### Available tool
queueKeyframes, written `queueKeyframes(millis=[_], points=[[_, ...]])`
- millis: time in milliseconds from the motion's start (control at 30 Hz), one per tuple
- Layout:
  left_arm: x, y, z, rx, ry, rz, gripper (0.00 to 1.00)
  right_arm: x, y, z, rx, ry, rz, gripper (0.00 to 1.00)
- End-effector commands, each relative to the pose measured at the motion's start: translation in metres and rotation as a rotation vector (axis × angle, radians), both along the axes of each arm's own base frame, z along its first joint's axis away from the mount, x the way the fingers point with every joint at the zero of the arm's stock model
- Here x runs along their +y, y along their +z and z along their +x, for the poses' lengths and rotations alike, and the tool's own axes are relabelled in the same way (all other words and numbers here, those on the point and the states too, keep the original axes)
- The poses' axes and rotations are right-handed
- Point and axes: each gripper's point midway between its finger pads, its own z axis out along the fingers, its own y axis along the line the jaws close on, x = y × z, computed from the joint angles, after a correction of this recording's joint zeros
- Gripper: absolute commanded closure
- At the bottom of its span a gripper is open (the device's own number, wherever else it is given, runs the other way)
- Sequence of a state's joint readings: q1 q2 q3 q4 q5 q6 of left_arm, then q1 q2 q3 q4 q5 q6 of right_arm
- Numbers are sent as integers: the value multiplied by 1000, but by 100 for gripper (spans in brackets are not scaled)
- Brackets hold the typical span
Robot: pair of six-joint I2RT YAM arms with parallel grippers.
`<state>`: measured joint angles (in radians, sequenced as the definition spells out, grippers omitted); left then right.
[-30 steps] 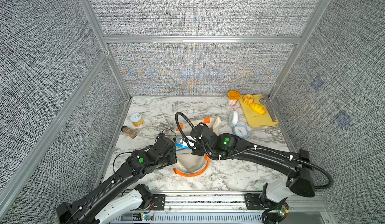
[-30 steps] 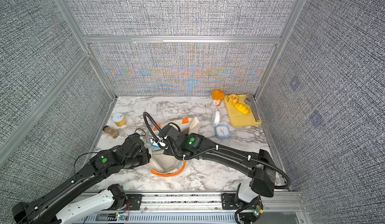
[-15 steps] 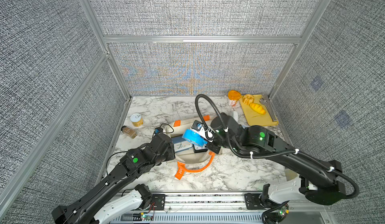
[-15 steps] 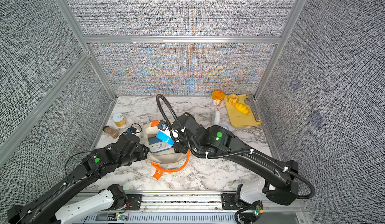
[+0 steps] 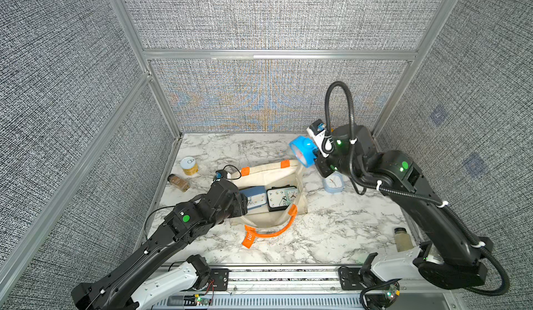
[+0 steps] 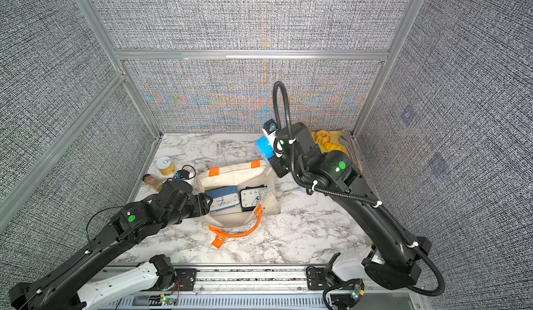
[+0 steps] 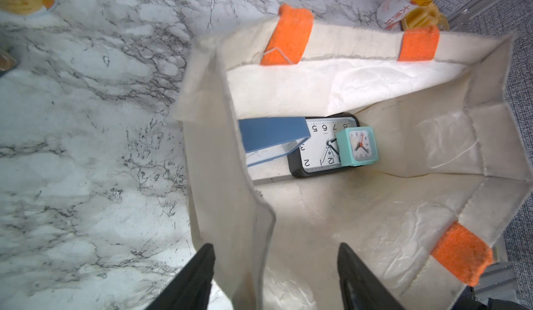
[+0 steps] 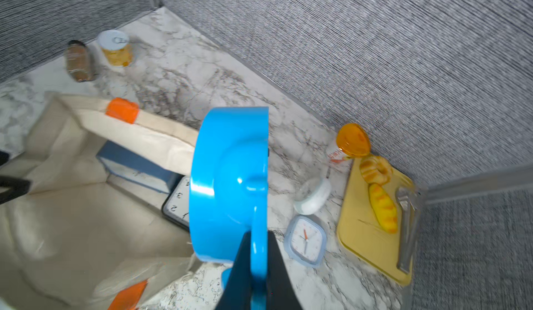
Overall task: Take the alarm clock out of the canvas bag
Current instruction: Place the alarm at the center of the board.
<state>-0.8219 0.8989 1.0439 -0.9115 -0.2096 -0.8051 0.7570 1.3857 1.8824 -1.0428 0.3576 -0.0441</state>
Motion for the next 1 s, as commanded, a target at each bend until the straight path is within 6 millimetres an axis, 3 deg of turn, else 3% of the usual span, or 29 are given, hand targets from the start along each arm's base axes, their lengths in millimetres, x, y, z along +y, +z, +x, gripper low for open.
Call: queueKeyframes(millis=[0,133,333,533,733,967], points=[[-4,11,6,-43,-56,41,21,-34,-19,10,89,-133,-26,100],[-14,34,13,-95,-110,51,17,-75,-44,20,196,-275,-29,100],[-37,77,26,-203,-218,39,8,-121,-73,33,293,-422,-17,100],[-60,113,35,-287,-324,37,8,-146,-95,62,383,-486,64,100],[-76,117,40,-285,-375,21,8,-169,-121,95,498,-552,122,100],[-93,110,40,-270,-419,-26,8,-180,-149,131,552,-547,161,100]])
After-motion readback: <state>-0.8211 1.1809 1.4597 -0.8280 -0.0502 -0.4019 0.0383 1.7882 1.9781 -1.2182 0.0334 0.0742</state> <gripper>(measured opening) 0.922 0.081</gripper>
